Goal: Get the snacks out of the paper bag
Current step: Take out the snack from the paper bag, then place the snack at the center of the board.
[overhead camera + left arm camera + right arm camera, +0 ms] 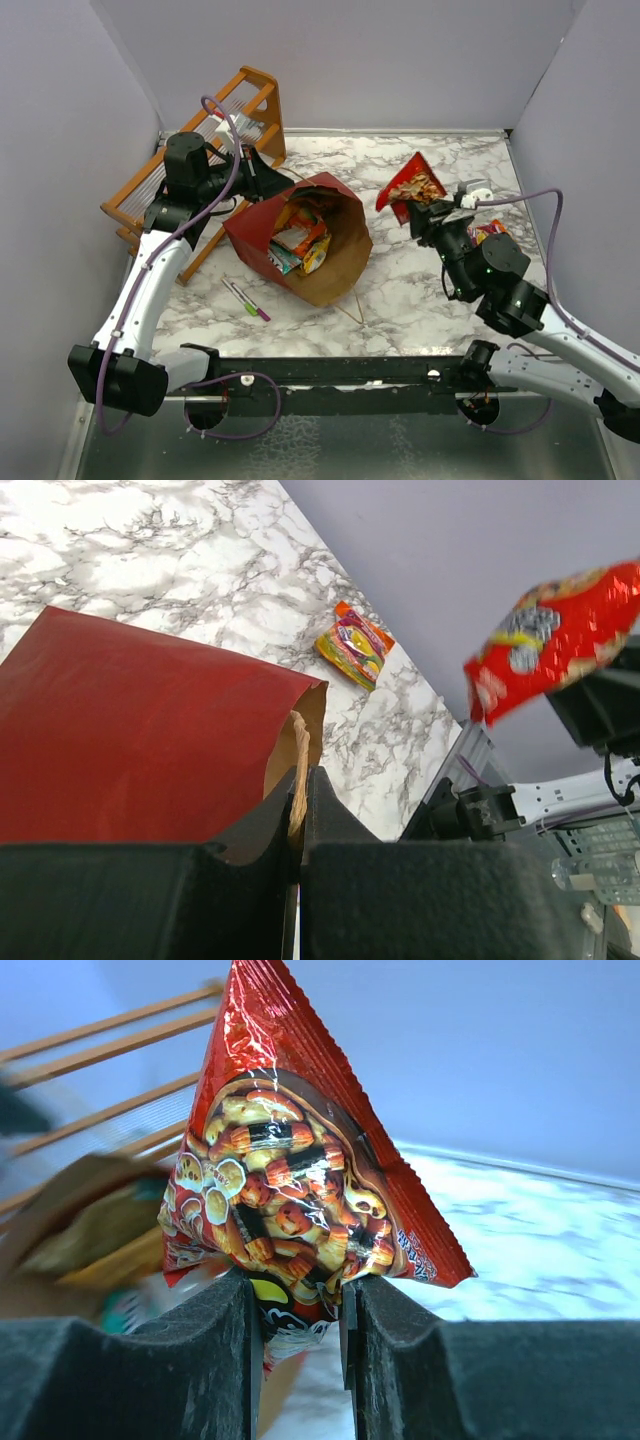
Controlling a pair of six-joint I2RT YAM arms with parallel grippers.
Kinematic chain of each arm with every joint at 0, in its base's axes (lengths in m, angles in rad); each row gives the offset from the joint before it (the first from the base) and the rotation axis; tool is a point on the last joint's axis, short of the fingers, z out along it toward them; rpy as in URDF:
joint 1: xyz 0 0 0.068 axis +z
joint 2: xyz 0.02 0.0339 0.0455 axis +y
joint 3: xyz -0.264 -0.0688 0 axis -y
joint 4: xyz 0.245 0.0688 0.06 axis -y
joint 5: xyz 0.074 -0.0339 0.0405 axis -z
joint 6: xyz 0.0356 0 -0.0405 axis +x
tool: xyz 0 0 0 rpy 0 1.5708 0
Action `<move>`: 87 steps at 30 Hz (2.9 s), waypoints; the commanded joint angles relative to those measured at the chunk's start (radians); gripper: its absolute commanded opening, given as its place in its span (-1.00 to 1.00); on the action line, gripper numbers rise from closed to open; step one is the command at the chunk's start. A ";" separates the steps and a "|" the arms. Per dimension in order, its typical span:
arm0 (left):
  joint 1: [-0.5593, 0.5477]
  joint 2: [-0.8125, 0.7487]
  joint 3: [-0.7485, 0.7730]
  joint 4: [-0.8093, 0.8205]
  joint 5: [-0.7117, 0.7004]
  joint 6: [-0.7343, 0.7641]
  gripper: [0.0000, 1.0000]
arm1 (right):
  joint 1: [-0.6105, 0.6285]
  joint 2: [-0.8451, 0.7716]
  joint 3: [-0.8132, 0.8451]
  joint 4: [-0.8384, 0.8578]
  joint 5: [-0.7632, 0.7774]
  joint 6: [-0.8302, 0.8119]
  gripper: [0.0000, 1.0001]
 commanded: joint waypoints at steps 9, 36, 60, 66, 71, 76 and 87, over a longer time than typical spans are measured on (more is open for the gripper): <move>0.006 -0.021 0.034 -0.033 -0.018 0.020 -1.00 | -0.422 0.192 -0.126 -0.185 0.339 0.395 -0.49; 0.006 -0.007 0.061 -0.064 0.010 0.053 -1.00 | -1.016 0.123 -0.270 -0.437 0.146 0.813 -0.51; 0.006 -0.044 0.013 -0.023 0.035 0.029 -1.00 | -1.217 0.375 -0.421 0.014 -0.497 0.718 -0.50; 0.007 -0.055 0.005 -0.027 0.031 0.024 -1.00 | -1.217 0.303 -0.407 -0.090 -0.377 0.730 -0.20; 0.006 -0.056 0.000 -0.029 0.027 0.024 -1.00 | -1.217 0.221 -0.392 -0.143 -0.332 0.704 0.56; 0.007 -0.053 0.006 -0.030 0.028 0.021 -1.00 | -1.217 0.214 -0.290 -0.190 -0.393 0.613 0.79; 0.006 -0.056 0.008 -0.042 0.022 0.023 -1.00 | -1.217 0.215 -0.146 -0.279 -0.627 0.543 0.98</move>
